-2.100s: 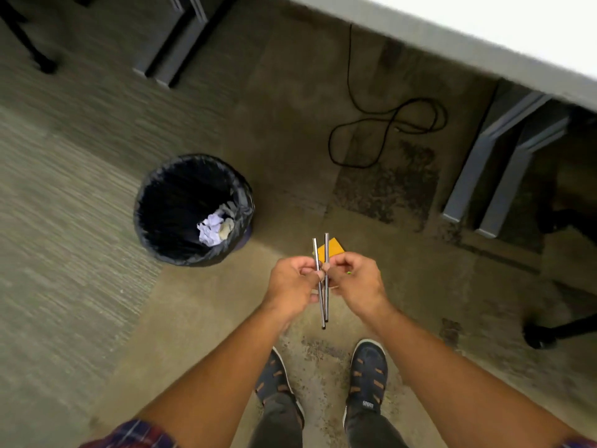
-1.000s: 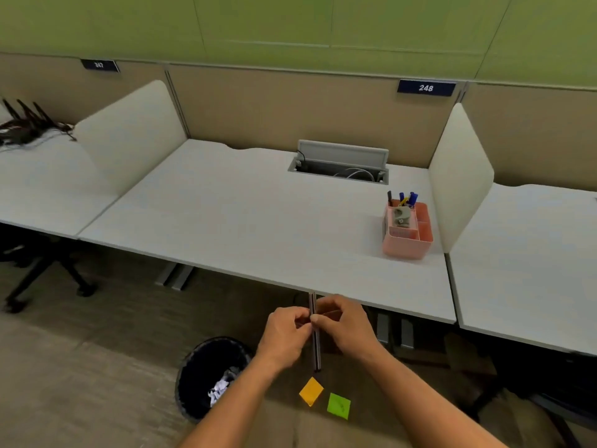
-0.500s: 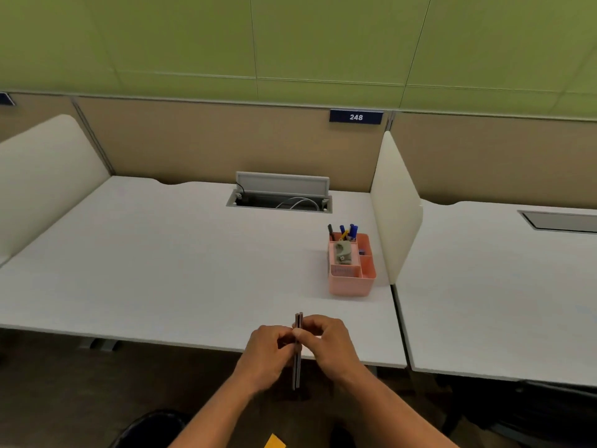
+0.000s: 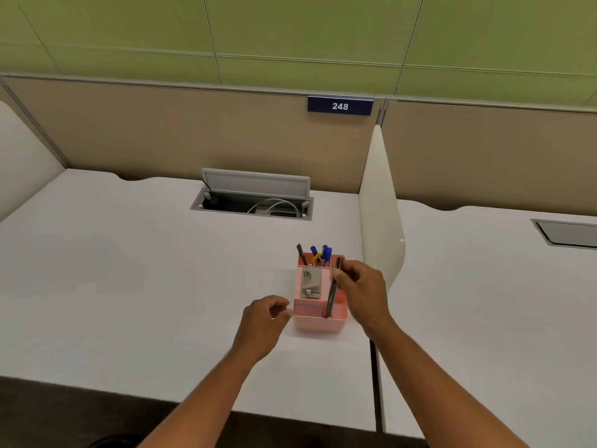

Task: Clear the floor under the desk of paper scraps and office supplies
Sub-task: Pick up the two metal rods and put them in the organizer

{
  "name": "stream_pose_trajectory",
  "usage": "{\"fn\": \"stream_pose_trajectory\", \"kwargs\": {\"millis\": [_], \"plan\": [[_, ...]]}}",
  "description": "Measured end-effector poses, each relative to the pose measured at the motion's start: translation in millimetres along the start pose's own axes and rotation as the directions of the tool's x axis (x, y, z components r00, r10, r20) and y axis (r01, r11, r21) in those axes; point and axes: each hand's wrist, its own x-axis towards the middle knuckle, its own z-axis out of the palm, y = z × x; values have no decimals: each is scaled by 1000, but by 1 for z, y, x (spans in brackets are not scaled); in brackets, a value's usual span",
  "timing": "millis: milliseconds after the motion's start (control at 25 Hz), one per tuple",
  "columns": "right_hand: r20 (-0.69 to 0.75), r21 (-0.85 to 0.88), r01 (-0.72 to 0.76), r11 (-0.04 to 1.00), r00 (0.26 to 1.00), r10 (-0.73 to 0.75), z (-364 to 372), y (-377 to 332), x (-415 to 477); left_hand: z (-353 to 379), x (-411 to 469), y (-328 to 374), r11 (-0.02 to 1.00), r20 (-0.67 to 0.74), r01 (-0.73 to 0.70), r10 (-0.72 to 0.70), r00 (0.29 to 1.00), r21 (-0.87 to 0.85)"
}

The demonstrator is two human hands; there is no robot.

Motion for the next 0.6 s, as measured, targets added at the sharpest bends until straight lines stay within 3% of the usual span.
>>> {"fn": "stream_pose_trajectory", "kwargs": {"millis": [200, 600], "plan": [[-127, -61, -29, 998, 992, 21, -2, 28, 44, 7, 20, -15, 995, -32, 80, -78, 996, 65], [16, -171, -177, 969, 983, 182, 12, 101, 51, 11, 21, -39, 976, -45, 180, -176, 983, 126]]}}
